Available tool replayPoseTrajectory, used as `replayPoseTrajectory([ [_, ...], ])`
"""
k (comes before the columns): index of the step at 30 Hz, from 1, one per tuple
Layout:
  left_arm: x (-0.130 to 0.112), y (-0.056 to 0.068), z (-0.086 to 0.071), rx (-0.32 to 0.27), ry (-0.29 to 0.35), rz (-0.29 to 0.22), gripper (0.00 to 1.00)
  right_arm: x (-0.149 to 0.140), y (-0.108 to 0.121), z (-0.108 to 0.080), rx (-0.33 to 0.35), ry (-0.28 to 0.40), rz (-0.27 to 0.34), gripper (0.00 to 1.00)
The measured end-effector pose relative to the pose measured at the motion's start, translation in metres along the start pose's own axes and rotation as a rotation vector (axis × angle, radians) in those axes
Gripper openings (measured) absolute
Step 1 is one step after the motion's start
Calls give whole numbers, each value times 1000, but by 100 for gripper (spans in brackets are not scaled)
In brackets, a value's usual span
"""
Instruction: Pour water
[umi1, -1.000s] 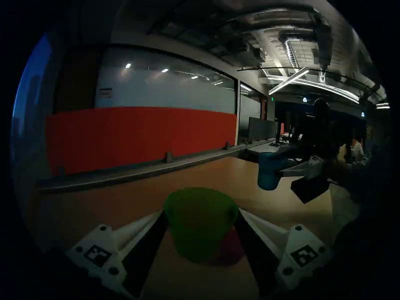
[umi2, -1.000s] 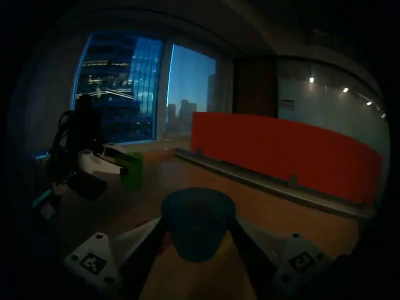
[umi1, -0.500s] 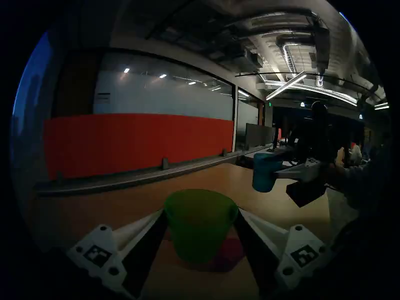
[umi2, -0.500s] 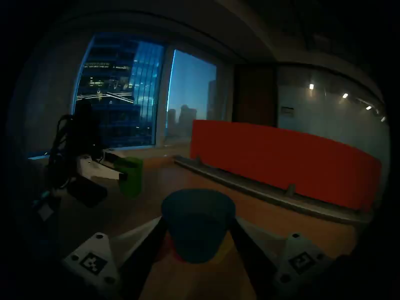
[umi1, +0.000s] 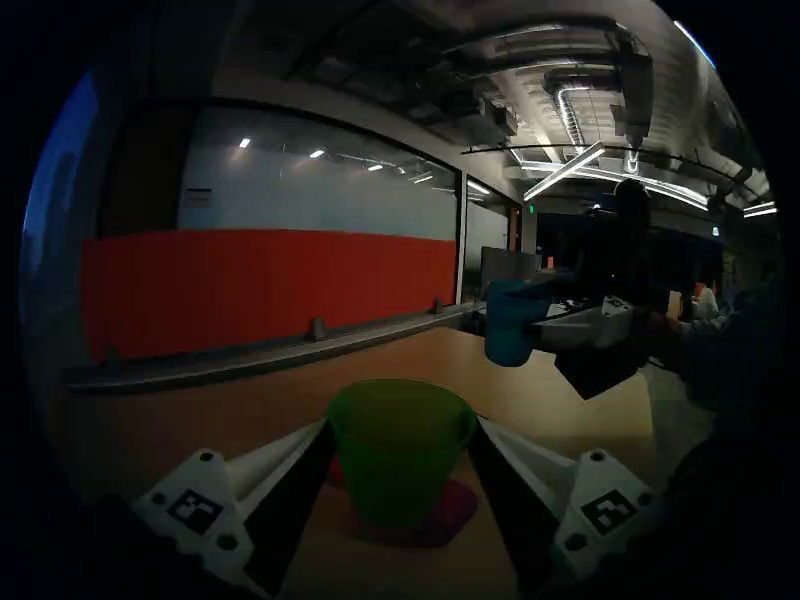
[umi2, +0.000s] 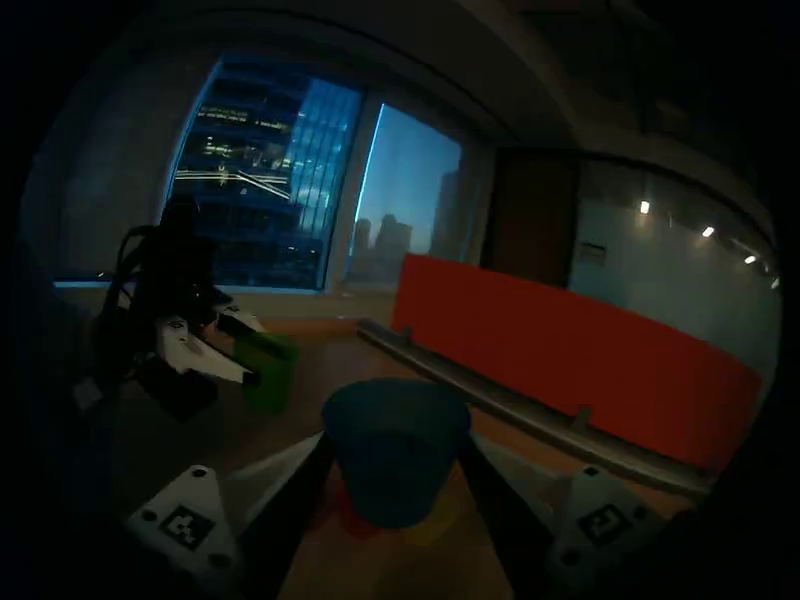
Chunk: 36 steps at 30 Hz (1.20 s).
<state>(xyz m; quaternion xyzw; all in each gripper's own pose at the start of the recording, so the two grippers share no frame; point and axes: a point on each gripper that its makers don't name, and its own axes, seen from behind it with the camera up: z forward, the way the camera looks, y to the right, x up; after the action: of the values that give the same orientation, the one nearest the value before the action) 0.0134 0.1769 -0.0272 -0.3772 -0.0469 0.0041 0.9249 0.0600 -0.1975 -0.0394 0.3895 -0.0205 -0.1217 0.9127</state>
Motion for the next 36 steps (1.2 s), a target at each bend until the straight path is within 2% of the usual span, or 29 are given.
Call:
replayPoseTrajectory([
  [26, -3, 46, 19, -89, -3, -3, 89, 57, 3, 21, 4, 8, -320, 94],
  [36, -1, 59, 25, -116, 1, -6, 89, 77, 8, 30, -9, 12, -442, 93],
])
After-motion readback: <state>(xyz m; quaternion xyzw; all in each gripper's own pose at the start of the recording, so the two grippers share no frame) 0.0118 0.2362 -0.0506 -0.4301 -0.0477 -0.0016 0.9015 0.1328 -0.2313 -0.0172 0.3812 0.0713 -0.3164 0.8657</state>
